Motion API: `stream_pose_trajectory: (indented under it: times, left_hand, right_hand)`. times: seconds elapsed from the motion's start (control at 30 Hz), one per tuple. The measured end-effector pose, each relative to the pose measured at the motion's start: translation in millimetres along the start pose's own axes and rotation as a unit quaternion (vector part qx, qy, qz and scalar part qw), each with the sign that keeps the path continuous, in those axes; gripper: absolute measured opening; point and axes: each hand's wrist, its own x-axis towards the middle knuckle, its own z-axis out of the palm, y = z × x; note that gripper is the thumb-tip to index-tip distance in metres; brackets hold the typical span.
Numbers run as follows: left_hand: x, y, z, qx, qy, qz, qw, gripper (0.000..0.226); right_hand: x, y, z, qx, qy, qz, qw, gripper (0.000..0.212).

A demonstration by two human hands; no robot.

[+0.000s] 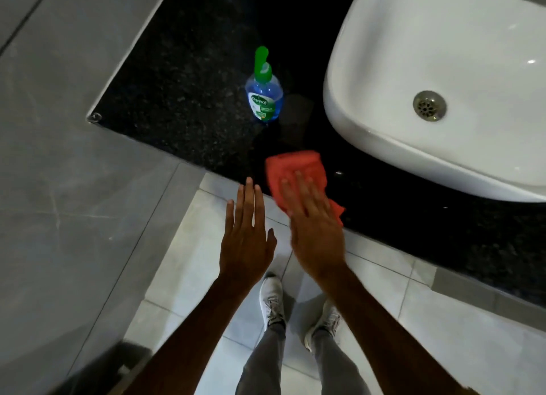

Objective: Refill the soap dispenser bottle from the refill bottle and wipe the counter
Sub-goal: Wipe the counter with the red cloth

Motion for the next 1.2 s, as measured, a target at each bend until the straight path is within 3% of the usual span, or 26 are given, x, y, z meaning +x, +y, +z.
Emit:
stream_pose_trajectory:
  times: [0.1,0.17,0.23,0.33,0.43,0.57,0.67,0.77,0.87,1.0,1.07,1.13,1.2]
  left_hand:
    - [1.5,2.9,-1.0,-0.004,0.000,-0.004,1.000,0.087]
    - [1.6,1.7,1.1,0.003,0.003,-0.005,1.000,0.086]
    - [1.9,0.8,4.2,0.025,0.012,-0.001,1.000,0.085]
    - [2.0,8.6,8.4,0.031,0.020,0.038,0.999,0.084]
    - [0.3,23.7,11.7,0.036,0.000,0.087,0.996,0.091]
    - [0.6,34.8,18.0,0.031,-0.004,0.090,0.995,0.086]
    - [2.4,41.1,25.2,0.016,0.010,0.084,0.996,0.083]
    - [1.3,48.4,27.9,0.006,0.014,0.073,0.997,0.083]
    - [3.3,54.8,28.3,0.011,0.012,0.084,0.996,0.081]
    - [5.4,70.8,35.0,0.016,0.002,0.156,0.988,0.078]
    - [1.6,83.4,40.6,0.010,-0.005,0.174,0.985,0.078]
    - [-3.2,97.4,44.6,0.003,-0.005,0.169,0.986,0.079]
    - [-5.6,109.4,46.3,-0.006,-0.001,0.147,0.989,0.081]
  right_hand:
    - [14.1,19.2,-8.6,0.005,0.035,0.126,0.991,0.063]
    - [49.2,5.4,-8.4,0.006,0.056,0.162,0.985,0.064]
    - [69.9,-13.0,-2.1,0.015,0.053,0.118,0.992,0.065]
    - [35.2,-11.8,7.7,0.003,0.029,0.021,0.999,0.073]
    - [-17.7,17.4,3.9,0.001,0.039,0.096,0.995,0.073]
    - [16.5,39.0,-10.6,-0.001,0.077,0.158,0.985,0.060]
    - [39.8,35.1,-5.5,-0.001,0.086,0.124,0.989,0.065]
    - [-8.9,46.8,0.2,0.010,0.059,0.075,0.995,0.078]
    - [-65.2,83.0,-11.0,0.040,0.066,0.174,0.982,0.074]
    - [-41.5,107.6,-26.9,0.041,0.114,0.284,0.951,0.058]
    - [-32.0,100.9,-22.7,0.023,0.097,0.239,0.966,0.060]
    - [-55.1,103.4,-15.6,0.015,0.068,0.139,0.988,0.071]
    - [-94.5,129.0,-19.9,0.017,0.053,0.127,0.990,0.078]
